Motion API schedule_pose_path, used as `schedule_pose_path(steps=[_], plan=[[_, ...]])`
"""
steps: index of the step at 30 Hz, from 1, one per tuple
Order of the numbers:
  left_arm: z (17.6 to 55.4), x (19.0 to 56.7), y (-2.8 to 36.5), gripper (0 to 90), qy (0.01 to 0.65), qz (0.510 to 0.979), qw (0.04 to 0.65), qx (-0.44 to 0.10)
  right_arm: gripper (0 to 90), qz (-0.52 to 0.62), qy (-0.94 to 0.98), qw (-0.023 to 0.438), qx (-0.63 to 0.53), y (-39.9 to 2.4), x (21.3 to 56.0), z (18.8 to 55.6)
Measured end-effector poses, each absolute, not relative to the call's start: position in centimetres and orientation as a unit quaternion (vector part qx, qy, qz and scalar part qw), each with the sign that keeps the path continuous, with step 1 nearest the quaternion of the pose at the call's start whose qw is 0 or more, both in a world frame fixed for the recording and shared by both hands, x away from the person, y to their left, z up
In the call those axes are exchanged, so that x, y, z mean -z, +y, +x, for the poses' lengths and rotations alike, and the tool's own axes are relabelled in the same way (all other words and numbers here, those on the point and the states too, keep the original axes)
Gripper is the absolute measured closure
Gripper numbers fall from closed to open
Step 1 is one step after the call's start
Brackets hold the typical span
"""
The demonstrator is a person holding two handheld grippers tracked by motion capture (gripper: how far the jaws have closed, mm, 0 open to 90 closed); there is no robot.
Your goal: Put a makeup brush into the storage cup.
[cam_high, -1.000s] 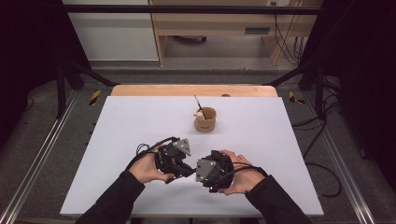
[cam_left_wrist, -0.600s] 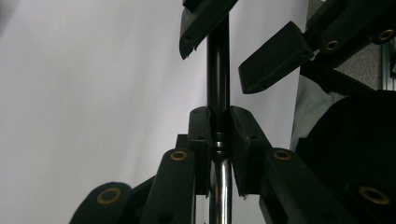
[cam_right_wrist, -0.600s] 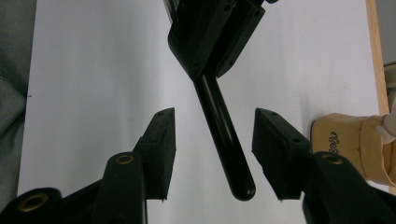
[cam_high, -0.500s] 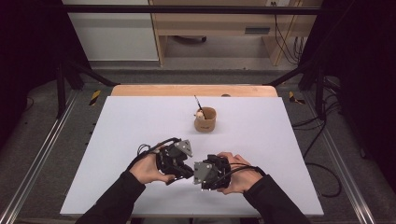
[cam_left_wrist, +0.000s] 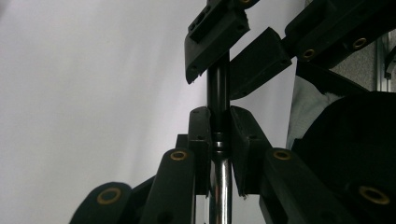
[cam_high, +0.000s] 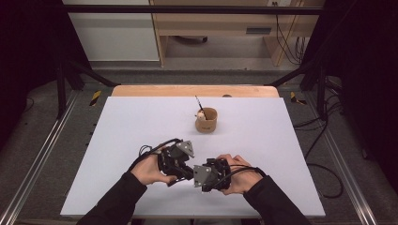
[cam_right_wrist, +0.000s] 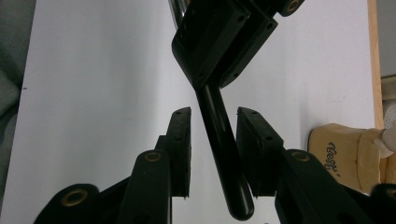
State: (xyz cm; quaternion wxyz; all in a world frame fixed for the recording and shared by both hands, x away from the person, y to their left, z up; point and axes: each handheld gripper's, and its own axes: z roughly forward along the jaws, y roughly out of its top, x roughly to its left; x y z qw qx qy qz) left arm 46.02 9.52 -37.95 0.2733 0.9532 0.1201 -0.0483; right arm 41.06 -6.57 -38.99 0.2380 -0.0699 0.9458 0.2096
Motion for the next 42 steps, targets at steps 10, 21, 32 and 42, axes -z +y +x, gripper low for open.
schedule_pose_path(steps=[10, 21, 32, 42], plan=[[45.9, 38.1, 9.4, 79.0, 0.116, 0.954, 0.273, 0.051, 73.2, -0.076, 0.947, 0.240, -0.202, -6.5, 39.1, 41.0], [45.9, 38.1, 9.5, 79.0, 0.110, 0.953, 0.279, 0.050, 76.6, -0.089, 0.948, 0.235, -0.193, -6.5, 39.1, 41.0], [45.9, 37.7, 9.7, 77.1, 0.110, 0.950, 0.290, 0.037, 79.8, -0.086, 0.949, 0.230, -0.198, -6.5, 39.1, 40.9], [46.1, 37.0, 10.7, 56.9, 0.127, 0.937, 0.325, 0.005, 79.8, -0.060, 0.950, 0.227, -0.205, -7.1, 38.7, 41.7]])
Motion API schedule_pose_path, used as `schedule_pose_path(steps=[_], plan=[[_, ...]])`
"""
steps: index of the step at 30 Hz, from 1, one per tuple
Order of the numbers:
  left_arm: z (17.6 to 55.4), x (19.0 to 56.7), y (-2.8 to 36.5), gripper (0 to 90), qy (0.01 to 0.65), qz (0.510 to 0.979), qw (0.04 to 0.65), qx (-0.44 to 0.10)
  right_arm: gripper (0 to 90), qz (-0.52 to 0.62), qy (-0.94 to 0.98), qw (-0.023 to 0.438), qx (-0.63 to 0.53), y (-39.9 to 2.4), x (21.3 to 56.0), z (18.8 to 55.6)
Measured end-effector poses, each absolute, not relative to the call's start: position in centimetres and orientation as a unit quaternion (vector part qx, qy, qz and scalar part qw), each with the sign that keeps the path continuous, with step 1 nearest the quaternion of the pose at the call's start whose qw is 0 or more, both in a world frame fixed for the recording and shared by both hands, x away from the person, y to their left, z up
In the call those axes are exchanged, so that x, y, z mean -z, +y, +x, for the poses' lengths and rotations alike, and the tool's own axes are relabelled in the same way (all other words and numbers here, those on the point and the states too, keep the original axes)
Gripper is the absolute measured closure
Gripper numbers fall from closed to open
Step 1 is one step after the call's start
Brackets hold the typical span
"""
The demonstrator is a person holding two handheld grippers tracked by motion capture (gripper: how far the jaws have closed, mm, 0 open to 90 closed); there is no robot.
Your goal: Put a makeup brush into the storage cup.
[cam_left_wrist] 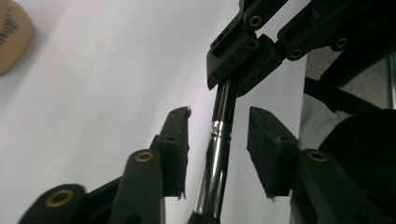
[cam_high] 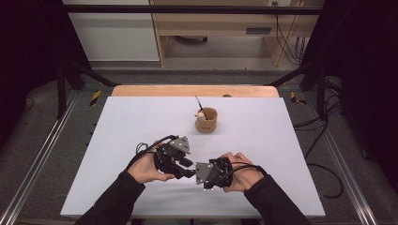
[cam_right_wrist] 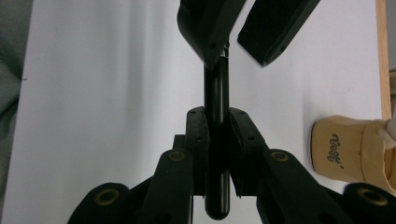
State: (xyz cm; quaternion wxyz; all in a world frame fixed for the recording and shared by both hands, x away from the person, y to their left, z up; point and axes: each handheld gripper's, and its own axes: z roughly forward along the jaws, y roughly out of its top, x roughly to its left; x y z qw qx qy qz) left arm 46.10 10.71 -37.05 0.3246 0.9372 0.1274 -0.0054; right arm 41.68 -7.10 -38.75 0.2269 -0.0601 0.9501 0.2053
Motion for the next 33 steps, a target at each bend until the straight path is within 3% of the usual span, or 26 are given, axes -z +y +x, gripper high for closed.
schedule_pose_path(steps=[7, 13, 25, 33], plan=[[46.4, 36.4, 12.2, 38.5, 0.149, 0.926, 0.344, -0.045, 79.8, -0.024, 0.950, 0.226, -0.214, -8.1, 38.5, 42.4], [46.5, 35.8, 13.7, 28.8, 0.169, 0.912, 0.368, -0.068, 79.8, -0.010, 0.950, 0.228, -0.215, -9.0, 38.4, 42.7], [46.1, 35.9, 16.5, 19.1, 0.209, 0.889, 0.396, -0.096, 79.8, 0.031, 0.947, 0.227, -0.225, -10.6, 38.4, 43.3], [45.6, 36.6, 18.1, 17.8, 0.236, 0.872, 0.416, -0.106, 79.8, 0.064, 0.941, 0.232, -0.237, -11.5, 38.4, 43.4]])
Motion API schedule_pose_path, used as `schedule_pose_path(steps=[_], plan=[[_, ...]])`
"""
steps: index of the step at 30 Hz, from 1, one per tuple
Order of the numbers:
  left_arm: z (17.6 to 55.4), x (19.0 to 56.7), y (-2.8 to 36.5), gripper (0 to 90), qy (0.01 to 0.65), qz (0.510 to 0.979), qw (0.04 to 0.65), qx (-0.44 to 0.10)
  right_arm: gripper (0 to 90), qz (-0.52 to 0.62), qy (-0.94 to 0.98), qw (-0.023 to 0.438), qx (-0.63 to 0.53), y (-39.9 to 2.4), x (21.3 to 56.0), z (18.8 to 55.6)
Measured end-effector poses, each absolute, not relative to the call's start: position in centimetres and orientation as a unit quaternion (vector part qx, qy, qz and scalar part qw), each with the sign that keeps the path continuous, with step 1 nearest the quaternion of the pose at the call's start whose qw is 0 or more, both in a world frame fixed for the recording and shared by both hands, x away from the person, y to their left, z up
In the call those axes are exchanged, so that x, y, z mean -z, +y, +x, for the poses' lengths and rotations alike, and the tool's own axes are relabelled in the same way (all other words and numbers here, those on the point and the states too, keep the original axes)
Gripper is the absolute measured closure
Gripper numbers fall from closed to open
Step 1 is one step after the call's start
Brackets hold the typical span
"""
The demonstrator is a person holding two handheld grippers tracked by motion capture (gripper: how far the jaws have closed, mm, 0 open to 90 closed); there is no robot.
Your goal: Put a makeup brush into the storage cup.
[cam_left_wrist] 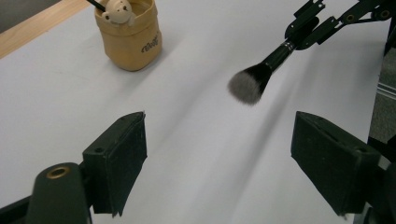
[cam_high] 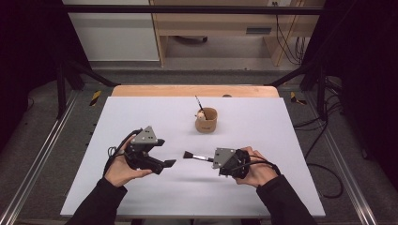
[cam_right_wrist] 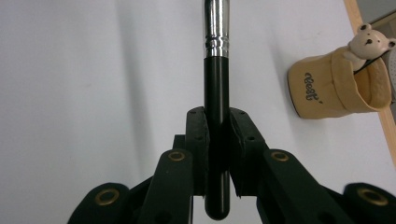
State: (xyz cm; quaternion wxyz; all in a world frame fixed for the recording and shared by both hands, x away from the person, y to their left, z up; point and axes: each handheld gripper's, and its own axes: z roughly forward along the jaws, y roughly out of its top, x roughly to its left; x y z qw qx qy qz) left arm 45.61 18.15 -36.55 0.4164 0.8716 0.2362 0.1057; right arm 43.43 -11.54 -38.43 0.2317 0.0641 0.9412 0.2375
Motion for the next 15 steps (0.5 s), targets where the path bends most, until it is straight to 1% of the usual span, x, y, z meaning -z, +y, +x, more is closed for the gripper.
schedule_pose_path(steps=[2, 3, 4, 9, 15], plan=[[45.4, 36.7, 18.6, 17.8, 0.244, 0.866, 0.423, -0.110, 79.8, 0.068, 0.938, 0.236, -0.245, -11.8, 38.5, 43.5], [45.3, 36.7, 18.8, 17.7, 0.249, 0.863, 0.425, -0.113, 79.8, 0.069, 0.941, 0.228, -0.243, -11.9, 38.4, 43.5], [45.2, 36.8, 19.0, 17.4, 0.252, 0.861, 0.427, -0.115, 79.8, 0.077, 0.937, 0.234, -0.249, -12.0, 38.5, 43.4], [44.8, 37.3, 19.5, 16.9, 0.261, 0.853, 0.435, -0.120, 79.7, 0.085, 0.935, 0.233, -0.253, -12.5, 38.8, 43.5], [44.3, 38.0, 20.0, 15.5, 0.282, 0.834, 0.454, -0.134, 79.7, 0.105, 0.929, 0.228, -0.273, -13.1, 39.1, 43.6]])
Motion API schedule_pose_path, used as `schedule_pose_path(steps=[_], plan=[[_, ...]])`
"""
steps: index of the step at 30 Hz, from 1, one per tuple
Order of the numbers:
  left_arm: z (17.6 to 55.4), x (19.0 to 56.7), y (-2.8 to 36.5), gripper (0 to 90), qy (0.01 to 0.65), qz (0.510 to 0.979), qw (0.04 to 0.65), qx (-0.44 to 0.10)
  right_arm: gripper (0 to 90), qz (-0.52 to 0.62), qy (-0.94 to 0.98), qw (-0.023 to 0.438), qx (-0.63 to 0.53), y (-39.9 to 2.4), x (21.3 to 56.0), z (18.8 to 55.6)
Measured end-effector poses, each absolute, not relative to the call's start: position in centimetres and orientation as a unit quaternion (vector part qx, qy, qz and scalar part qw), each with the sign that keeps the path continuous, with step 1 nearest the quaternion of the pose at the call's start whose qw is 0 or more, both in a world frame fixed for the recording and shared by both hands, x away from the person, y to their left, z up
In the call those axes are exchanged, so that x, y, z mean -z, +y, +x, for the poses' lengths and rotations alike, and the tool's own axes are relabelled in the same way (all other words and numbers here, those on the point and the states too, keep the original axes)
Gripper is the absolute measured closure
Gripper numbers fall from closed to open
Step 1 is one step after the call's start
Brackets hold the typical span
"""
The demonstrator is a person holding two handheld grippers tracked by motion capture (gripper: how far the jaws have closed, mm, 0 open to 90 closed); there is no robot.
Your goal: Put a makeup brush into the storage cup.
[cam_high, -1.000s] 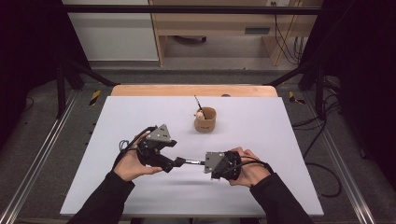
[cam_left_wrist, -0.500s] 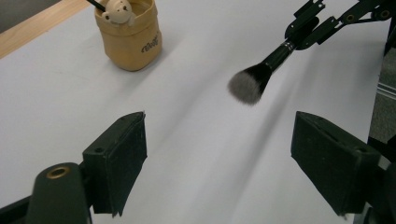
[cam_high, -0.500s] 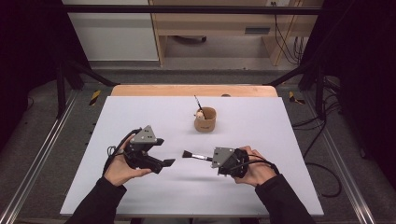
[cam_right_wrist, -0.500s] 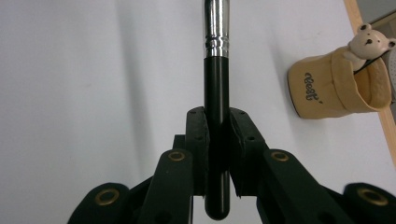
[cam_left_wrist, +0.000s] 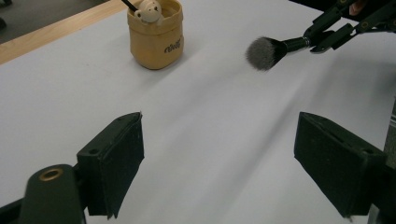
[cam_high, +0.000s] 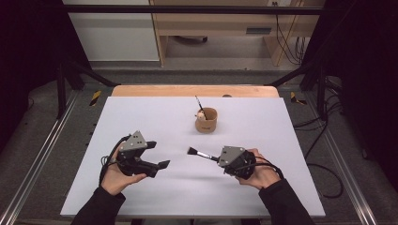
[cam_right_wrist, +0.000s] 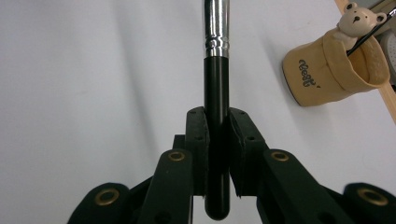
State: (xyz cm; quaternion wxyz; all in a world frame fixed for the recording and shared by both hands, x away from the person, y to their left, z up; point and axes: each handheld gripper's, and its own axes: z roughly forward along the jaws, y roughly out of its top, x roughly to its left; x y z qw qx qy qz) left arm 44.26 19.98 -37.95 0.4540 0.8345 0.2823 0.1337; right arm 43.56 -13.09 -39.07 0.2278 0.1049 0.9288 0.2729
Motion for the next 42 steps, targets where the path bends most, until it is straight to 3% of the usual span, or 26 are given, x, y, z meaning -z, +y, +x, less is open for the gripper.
schedule_pose_path(steps=[15, 42], plan=[[43.6, 39.8, 21.2, 15.6, 0.333, 0.783, 0.504, -0.151, 79.7, 0.166, 0.906, 0.215, -0.324, -14.7, 40.6, 43.5], [41.9, 41.5, 17.7, 14.9, 0.330, 0.763, 0.540, -0.131, 79.7, 0.229, 0.859, 0.183, -0.420, -15.5, 42.2, 42.2]])
